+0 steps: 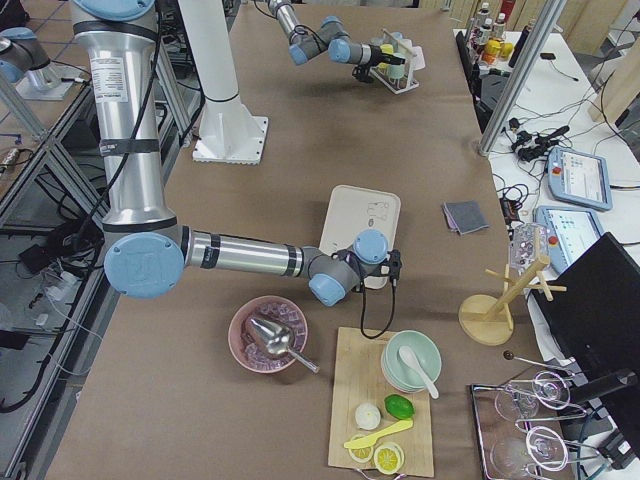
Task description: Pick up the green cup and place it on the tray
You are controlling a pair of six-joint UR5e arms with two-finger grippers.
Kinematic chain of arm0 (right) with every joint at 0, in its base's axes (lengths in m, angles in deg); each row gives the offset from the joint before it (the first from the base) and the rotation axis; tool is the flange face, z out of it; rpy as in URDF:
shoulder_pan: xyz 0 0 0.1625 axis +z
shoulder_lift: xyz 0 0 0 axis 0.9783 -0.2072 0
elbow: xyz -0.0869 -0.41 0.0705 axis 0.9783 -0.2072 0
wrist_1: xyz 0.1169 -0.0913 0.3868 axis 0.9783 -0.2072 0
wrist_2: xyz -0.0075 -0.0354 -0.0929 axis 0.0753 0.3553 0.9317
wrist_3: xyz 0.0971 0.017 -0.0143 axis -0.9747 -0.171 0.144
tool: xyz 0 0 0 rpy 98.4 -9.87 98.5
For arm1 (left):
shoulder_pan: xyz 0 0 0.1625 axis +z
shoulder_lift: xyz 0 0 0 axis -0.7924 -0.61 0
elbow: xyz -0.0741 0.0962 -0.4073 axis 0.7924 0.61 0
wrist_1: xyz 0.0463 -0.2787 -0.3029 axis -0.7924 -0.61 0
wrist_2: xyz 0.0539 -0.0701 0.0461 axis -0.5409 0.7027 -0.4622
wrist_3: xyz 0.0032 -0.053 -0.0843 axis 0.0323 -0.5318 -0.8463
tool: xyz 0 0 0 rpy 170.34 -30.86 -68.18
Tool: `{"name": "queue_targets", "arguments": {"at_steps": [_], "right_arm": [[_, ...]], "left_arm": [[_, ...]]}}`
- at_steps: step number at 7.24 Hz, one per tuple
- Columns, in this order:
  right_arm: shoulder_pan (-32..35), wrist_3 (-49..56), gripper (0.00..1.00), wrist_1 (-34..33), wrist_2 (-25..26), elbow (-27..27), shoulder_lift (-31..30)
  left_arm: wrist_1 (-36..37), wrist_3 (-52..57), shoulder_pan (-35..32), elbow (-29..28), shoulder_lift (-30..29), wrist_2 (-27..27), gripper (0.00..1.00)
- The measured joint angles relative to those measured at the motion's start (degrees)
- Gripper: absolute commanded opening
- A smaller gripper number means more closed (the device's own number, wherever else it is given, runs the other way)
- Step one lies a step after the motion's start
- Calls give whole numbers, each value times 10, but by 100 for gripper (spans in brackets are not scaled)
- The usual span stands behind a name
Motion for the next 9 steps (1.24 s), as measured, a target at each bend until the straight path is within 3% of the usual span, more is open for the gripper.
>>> {"name": "queue_targets", "arguments": {"at_steps": [6, 9], "right_arm": [[23, 0, 61, -22, -24, 1, 3], [21, 5, 59, -23, -15, -8, -7]], "left_arm": [[-2, 1, 37, -27, 34, -15, 99], [0, 3, 37, -57, 35, -71, 99]]}}
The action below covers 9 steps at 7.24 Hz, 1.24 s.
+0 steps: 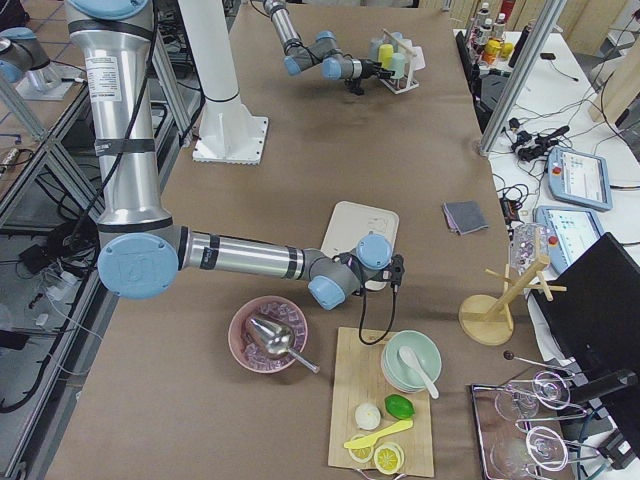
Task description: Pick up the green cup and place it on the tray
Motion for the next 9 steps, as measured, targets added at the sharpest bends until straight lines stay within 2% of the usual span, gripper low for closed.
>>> {"name": "queue_targets", "arguments": {"at_steps": [1, 3, 4, 7, 9], "right_arm": [[-5, 1, 48, 0, 8, -3, -4], [-18, 0, 19, 0, 23, -6, -2], [-19, -2, 10, 0, 24, -5, 0], [-26, -6, 0, 0, 21, 0, 2], [-23, -7, 0, -1, 20, 3, 1]], "left_arm": [[-1, -1, 0, -13, -2, -15, 99], [-3, 0, 0, -29, -8, -29, 99], [-3, 2, -1, -34, -9, -31, 99], [-4, 22, -6, -45, -16, -32, 99], [-5, 33, -13, -49, -20, -40, 99]]}}
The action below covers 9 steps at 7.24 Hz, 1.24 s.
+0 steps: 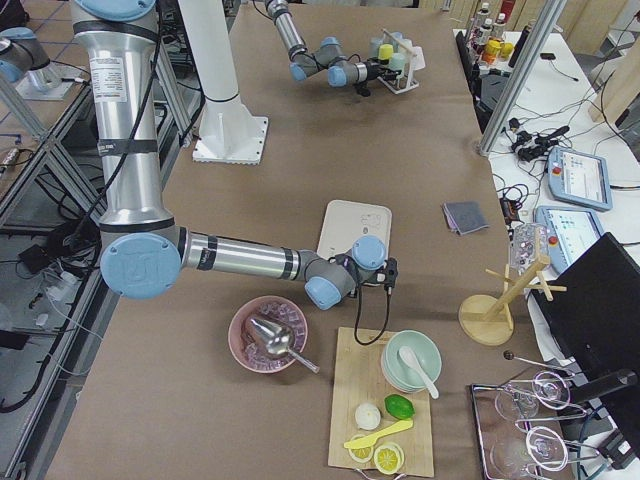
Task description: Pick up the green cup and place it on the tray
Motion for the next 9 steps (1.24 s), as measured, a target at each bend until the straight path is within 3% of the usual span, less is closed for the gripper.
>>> {"name": "queue_targets", "arguments": {"at_steps": [3, 4, 5, 7, 9], "right_arm": [[-2, -12, 0, -20, -2, 37, 3], [-8, -15, 0, -43, 1, 62, 10], [-16, -17, 0, -64, 4, 82, 26], [-42, -48, 0, -80, 11, 108, 69], [-90, -101, 0, -98, 45, 134, 119]], "left_arm": [[-21, 2, -2, -31, -7, -21, 99], [-31, 2, -2, -41, -8, -25, 93], [-36, 5, -3, -44, -9, -27, 65], [-50, 18, -6, -47, -9, -28, 21], [-63, 25, -10, -49, -8, -29, 8]]}}
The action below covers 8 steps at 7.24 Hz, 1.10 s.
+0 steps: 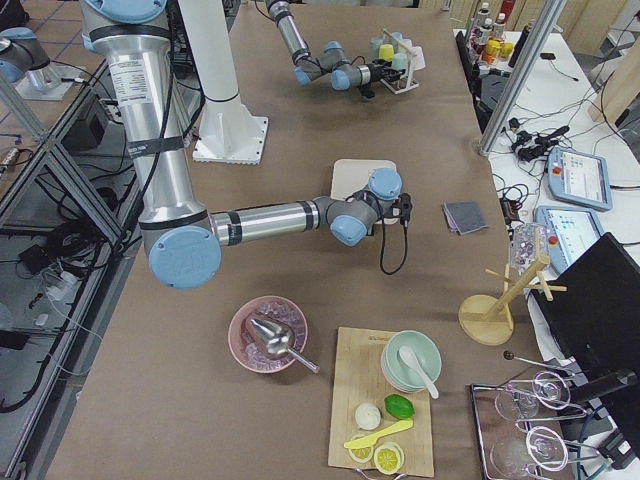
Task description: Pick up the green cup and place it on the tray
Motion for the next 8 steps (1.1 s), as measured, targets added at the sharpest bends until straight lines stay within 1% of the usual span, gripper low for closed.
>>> {"name": "queue_targets", "arguments": {"at_steps": [1, 2, 3, 4, 5, 7, 8], "right_arm": [[-32, -10, 0, -45, 32, 22, 32], [-61, -14, 0, -112, 62, 46, 73], [-81, -15, 0, -159, 80, 59, 103], [-96, -13, 0, -177, 88, 63, 116], [-109, -10, 0, -174, 97, 58, 122], [-122, -12, 0, -125, 115, 17, 140], [-124, -13, 17, -112, 117, -5, 155]], "left_arm": [[-6, 1, -8, 1, 2, 0, 6], [-9, 6, -19, 6, 4, 0, 5], [-10, 15, -25, 14, 6, 0, 4], [-11, 25, -27, 24, 7, 0, 4], [-11, 36, -28, 35, 9, 0, 4], [-11, 55, -27, 72, 23, -1, 4], [-10, 70, -26, 102, 35, -1, 3]]}}
